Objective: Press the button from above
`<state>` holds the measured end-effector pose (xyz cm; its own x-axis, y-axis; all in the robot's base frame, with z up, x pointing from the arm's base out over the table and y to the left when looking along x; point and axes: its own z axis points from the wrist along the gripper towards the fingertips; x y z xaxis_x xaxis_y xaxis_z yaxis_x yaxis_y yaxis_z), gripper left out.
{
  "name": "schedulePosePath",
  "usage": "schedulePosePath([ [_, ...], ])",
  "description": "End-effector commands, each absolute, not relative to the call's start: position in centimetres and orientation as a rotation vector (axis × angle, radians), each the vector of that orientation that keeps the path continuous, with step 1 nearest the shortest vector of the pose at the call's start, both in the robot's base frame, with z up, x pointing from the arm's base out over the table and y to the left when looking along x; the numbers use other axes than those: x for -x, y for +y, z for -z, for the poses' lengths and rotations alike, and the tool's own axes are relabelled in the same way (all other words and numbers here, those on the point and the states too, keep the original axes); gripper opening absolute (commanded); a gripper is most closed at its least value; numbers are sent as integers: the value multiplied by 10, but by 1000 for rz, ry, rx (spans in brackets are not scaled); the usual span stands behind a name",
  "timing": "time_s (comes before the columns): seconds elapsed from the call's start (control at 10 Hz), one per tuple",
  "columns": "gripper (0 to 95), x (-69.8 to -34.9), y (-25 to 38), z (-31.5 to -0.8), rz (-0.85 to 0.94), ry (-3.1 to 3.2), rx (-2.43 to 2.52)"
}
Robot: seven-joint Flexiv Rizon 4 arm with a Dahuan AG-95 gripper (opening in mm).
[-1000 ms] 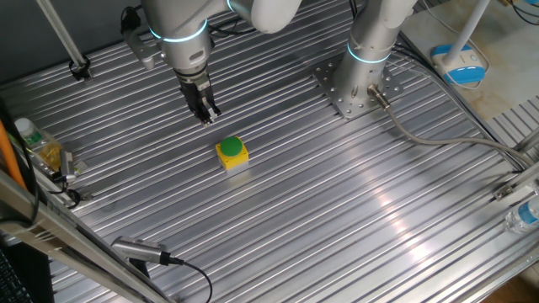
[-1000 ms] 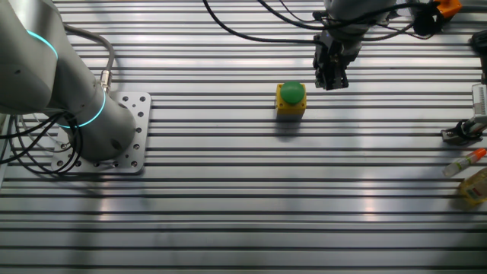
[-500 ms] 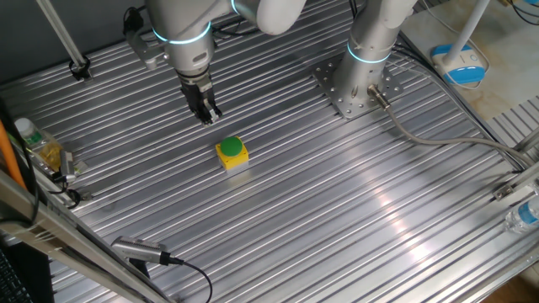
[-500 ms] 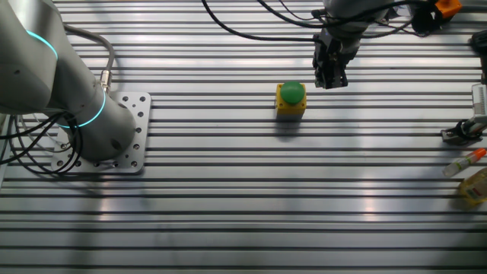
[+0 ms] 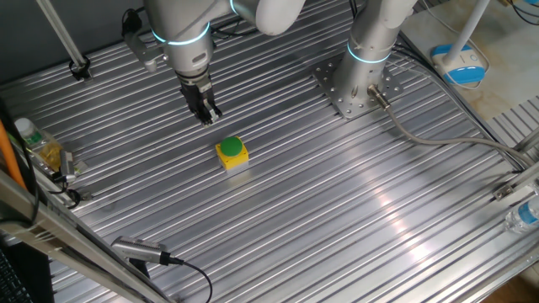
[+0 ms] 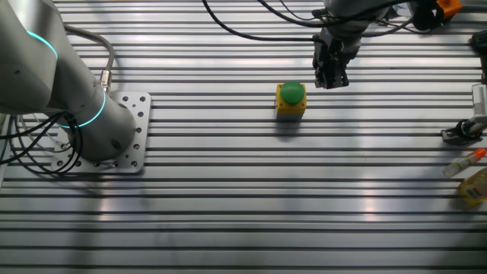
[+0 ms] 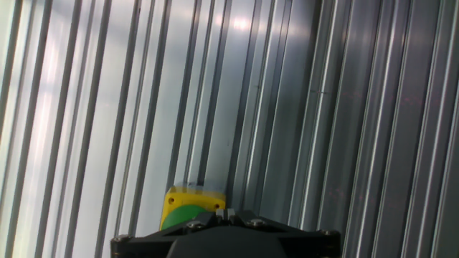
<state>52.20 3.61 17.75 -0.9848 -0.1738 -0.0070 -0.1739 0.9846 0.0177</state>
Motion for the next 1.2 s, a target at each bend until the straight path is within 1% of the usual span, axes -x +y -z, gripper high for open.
schedulePosePath([
  [0.1,0,-520,35,-179,-36,3117,274],
  [1.2,0,-520,35,-179,9,3125,236],
])
